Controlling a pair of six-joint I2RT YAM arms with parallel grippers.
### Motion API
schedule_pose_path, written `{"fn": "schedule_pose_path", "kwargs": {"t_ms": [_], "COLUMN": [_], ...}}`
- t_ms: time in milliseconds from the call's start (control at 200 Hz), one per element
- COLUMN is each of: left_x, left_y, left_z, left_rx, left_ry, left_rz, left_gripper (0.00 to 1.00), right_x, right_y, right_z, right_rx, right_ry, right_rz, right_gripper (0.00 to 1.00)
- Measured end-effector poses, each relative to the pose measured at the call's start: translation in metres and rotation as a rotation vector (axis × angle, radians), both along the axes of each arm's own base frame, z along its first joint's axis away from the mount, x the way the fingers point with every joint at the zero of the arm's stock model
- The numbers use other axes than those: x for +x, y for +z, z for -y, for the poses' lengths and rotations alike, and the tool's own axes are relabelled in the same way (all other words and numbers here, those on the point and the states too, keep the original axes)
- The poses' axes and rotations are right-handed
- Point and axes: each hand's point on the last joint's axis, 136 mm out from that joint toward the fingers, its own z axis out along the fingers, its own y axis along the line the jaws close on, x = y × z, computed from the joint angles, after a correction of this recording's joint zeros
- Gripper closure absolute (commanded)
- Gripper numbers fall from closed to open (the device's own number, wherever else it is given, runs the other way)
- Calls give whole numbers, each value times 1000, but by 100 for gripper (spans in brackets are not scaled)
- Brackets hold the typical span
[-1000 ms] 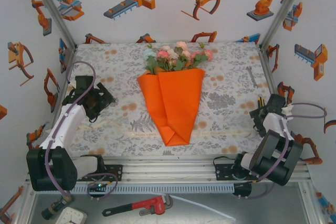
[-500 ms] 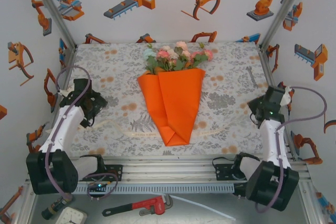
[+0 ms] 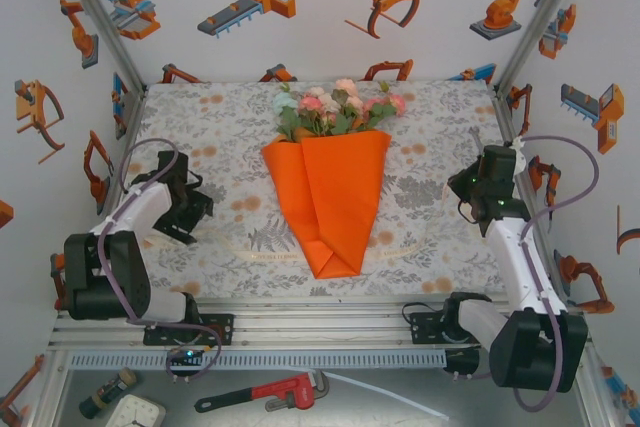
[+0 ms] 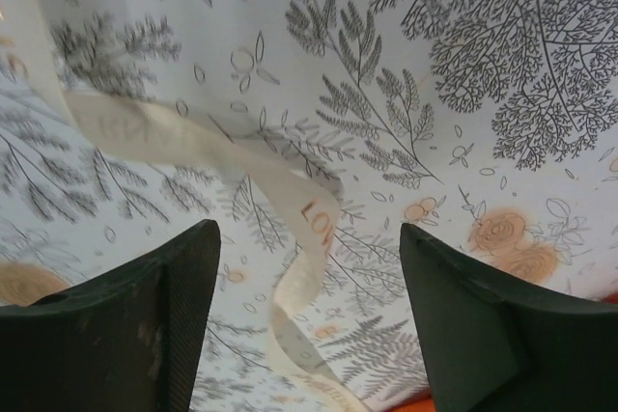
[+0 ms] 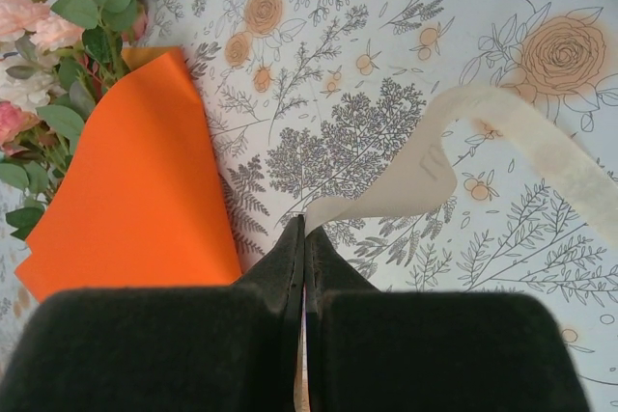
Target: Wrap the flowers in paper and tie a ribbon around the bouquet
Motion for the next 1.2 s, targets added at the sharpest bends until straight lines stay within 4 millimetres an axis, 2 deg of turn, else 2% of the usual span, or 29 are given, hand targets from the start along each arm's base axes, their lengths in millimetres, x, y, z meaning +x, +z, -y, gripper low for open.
{"fn": "schedule_pose_path", "kwargs": {"t_ms": [140,245,325,390,486,566,711,786,836,921,991,1096,1201], "left_x": [-9,-12,-7,4,27,57,124,152,163,173,174,172,157], "left_y": [-8,-17,-18,-18,-19,-16,-1,9,13,16,17,18,15], "left_z": [3,1,0,-1,3,9,18,22,25,30,38,56,83], "left_rx": [-4,5,14,9,-16,-32,-47,-60,-72,-92,-111,-128,-145], "left_ry": [96,138,148,136,71,-14,-122,-150,-164,-186,-210,-259,-326], "left_rz": [-56,-83,-65,-18,67,127,250,319,353,386,392,402,387], "left_gripper": [47,62,84,100,100,100,100,100,100,100,100,100,100], "right_x": [0,-1,-1,-2,2,15,60,82,95,111,117,115,109], "right_y": [0,2,4,4,3,-3,-35,-41,-37,-21,-5,14,29], "right_z": [0,1,3,4,9,11,12,15,18,27,35,44,46], "right_rx": [-4,-10,-18,-28,-49,-66,-85,-99,-111,-138,-156,-188,-206], "right_ry": [1,-2,-8,-13,-28,-22,23,36,36,18,-6,-36,-40], "right_rz": [1,5,9,10,11,15,-44,-49,-40,1,34,69,91], "right_gripper": [100,100,100,100,100,100,100,100,100,100,100,100,100]}}
